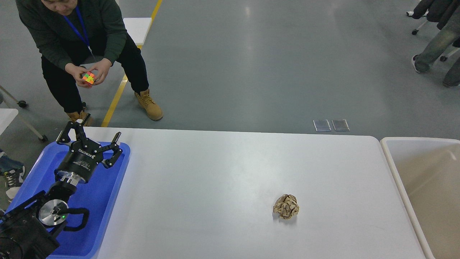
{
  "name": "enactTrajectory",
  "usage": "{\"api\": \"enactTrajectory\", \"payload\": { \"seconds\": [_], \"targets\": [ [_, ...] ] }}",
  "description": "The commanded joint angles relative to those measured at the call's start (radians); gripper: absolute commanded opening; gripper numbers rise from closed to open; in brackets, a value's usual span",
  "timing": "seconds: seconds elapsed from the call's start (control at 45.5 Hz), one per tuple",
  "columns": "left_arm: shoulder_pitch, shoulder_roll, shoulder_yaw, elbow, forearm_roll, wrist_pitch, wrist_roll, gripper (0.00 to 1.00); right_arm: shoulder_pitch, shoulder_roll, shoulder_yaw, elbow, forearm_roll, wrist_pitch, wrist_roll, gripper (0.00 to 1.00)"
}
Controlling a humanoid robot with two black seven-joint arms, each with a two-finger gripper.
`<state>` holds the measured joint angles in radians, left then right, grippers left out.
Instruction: Tidy desktop
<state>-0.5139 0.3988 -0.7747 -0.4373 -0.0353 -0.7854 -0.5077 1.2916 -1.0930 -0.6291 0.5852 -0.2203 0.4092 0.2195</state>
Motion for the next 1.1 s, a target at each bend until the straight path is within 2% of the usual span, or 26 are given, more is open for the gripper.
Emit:
{"api": "enactTrajectory", "payload": {
  "seconds": [0.0,0.242,0.527,0.857,1.077],
  "targets": [
    [0.000,0.000,-0.002,0.000,0.000,0.000,0.000,0.99,0.166,0.077,-0.098,0.019,-0.071,0.011,0.000,1.00],
    [0.002,0.000,-0.002,0.000,0.000,0.000,0.000,0.99,0.339,0.267,-0.239,0.021,-0.087,0.016,0.000,1.00],
    [0.002,0.000,0.000,0.000,0.000,0.000,0.000,0.99,0.479,0.458,-0.408,0.047,-0.083,0.138,0.000,1.00],
    [0.002,0.000,0.000,0.000,0.000,0.000,0.000,0.99,0.692,0.530,-0.561,0.321,-0.087,0.253,0.000,1.00],
    [0.002,0.000,0.000,0.000,0.000,0.000,0.000,0.99,0.730,0.545,-0.575,0.487,-0.083,0.250,0.000,1.00]
  ]
}}
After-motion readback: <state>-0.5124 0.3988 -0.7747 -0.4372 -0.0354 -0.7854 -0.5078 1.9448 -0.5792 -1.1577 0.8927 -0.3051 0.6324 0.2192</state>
